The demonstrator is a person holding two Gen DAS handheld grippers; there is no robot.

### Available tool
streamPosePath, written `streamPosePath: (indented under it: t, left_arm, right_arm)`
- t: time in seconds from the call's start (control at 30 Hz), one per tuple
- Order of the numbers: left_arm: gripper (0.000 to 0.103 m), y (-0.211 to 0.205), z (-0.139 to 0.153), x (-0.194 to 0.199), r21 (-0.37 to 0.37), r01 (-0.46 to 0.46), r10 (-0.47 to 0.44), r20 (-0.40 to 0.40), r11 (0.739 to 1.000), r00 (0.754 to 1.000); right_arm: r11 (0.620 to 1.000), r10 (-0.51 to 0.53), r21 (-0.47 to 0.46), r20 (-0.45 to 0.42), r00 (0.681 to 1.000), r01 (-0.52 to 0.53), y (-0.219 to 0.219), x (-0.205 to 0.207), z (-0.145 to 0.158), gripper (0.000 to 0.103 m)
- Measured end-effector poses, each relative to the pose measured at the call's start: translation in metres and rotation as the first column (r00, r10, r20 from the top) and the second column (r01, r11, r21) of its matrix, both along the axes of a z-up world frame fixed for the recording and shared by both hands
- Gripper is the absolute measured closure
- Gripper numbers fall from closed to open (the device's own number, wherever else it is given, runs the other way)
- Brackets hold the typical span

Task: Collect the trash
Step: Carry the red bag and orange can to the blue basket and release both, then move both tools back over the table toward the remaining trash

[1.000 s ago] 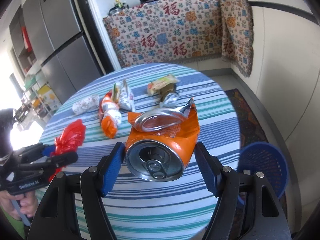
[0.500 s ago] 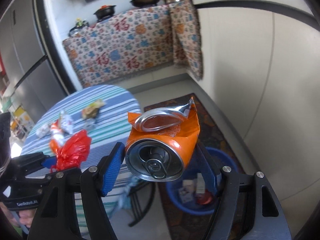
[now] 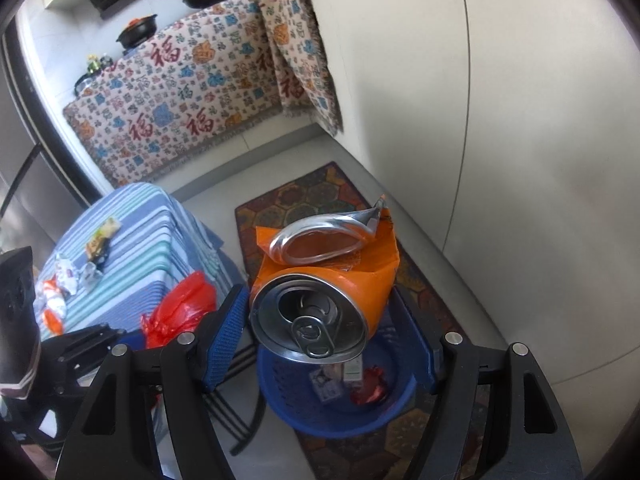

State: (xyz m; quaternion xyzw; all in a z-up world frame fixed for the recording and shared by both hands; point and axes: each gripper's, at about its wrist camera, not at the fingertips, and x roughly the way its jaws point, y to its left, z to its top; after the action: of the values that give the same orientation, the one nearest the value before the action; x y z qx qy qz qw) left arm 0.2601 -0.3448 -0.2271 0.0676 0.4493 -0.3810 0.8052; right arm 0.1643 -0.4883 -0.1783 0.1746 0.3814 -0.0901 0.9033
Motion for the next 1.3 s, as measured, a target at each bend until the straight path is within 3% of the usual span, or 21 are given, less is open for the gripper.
streamPosePath:
  t: [0.37, 0.53, 0.77, 1.03, 1.2, 1.3]
  left_arm:
    - [0.060, -0.029, -0.034, 0.011, 0.041, 0.019, -0.019, -0.009, 0.999, 1.000]
    - [0.038, -0.040, -0.049, 0.009, 0.074, 0.012, -0.013, 0.017, 0.997, 1.000]
    - [0.038, -0.027, -0.033, 0.015, 0.045, -0.032, 0.030, 0.036, 0.998, 0.999]
    - [0.038, 0.044, 0.023, -0.017, -0.001, -0.078, 0.077, 0.120, 0.997, 0.990]
    - [0.038, 0.120, 0.027, -0.039, 0.038, -0.163, 0.157, 0.120, 0.986, 0.980]
    - [0.038, 0.177, 0.019, -0.050, 0.084, -0.245, 0.235, 0.115, 0.966, 0.965]
  right_arm:
    - [0.991, -0.057, 0.116, -0.069, 0.996, 0.065, -0.033, 0.014, -0.029, 0.030]
    - [0.982, -0.085, 0.165, -0.066, 0.994, 0.095, -0.040, 0.020, -0.039, 0.026]
    - [0.983, -0.103, 0.148, -0.023, 0.994, 0.105, -0.040, 0.015, -0.028, 0.022]
    - [0.996, -0.088, 0.009, 0.060, 0.994, 0.088, -0.011, 0.003, 0.001, 0.015]
    - [0.997, 0.012, -0.082, 0.086, 0.996, -0.005, 0.041, 0.005, 0.013, 0.013]
    - [0.986, 0.109, -0.136, 0.079, 0.991, -0.098, 0.087, 0.009, 0.015, 0.011]
